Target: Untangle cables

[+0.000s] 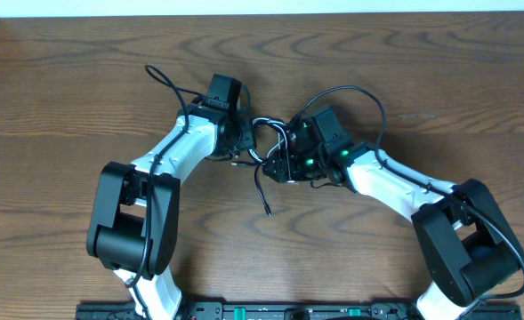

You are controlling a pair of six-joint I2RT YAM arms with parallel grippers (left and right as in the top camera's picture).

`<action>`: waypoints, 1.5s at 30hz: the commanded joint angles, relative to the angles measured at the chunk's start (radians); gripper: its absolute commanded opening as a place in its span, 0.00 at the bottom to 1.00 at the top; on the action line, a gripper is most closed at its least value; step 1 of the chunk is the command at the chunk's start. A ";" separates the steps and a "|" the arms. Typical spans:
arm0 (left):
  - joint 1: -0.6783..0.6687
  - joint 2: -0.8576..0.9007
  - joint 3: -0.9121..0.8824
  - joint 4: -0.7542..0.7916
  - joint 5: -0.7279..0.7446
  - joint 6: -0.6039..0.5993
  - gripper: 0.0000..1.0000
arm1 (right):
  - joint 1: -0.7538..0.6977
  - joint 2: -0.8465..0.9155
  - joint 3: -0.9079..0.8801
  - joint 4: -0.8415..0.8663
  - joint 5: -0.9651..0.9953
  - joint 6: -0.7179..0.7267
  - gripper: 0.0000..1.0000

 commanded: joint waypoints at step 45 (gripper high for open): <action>0.000 -0.010 -0.013 0.141 -0.027 -0.001 0.37 | -0.040 -0.023 0.003 -0.088 0.103 -0.038 0.09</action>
